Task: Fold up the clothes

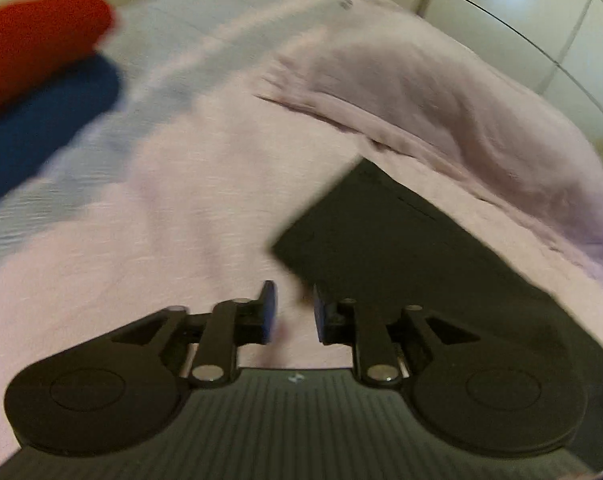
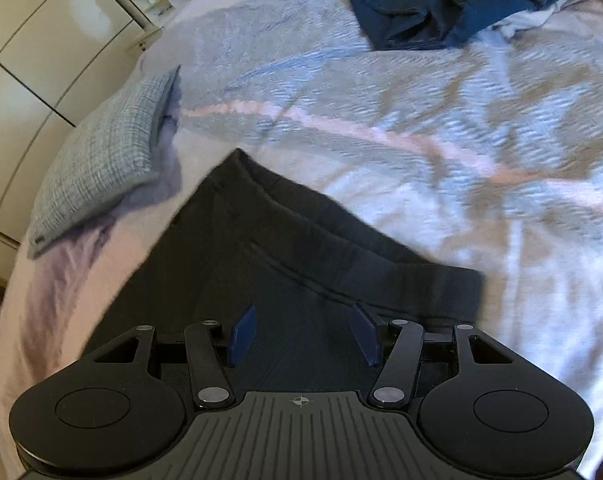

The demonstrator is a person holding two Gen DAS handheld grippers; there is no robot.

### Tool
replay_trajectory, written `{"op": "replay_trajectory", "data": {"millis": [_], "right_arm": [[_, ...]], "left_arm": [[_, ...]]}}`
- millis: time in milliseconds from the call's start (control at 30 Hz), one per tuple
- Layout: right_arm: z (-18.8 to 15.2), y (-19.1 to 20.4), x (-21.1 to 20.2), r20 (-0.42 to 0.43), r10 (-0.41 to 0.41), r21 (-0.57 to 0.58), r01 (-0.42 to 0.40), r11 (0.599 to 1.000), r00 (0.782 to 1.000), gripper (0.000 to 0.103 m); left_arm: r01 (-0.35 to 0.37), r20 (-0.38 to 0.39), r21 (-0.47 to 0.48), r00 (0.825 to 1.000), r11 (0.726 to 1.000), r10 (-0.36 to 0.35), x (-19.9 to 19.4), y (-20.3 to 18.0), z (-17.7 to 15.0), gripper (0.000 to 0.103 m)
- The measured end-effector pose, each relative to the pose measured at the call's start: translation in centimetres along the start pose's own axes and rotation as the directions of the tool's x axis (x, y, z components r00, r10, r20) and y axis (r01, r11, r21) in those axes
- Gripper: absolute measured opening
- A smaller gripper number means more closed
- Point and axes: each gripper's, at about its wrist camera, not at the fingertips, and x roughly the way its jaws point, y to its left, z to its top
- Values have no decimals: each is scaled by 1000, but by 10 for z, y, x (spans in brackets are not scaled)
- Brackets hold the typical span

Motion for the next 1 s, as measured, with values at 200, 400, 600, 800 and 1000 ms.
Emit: {"op": "replay_trajectory", "data": {"millis": [200,400,600,800,1000], "right_arm": [[-7,-40,-17,-31,-8,32,9,999,999,67],[-2,-89,-18,-100,54,69,-47,996,994,70],[3,-111,-5,-173,184,83,-172,982,968,70],[2,-107,15,-231,230,39,-228,973,945,70],[-5,-107,46,-228,276,115,-256,960,934,69]], "left_arm": [[-9,-8,-163,1000,987,8,-86,56,-35,29],[-32,-67,-272,998,962,14,-184,80,-130,39],[-34,-78,-389,997,920,4,-244,108,-202,41],[-40,-28,-476,999,878,30,-242,121,-227,47],[-64,-30,-477,998,877,56,-189,131,-223,34]]}}
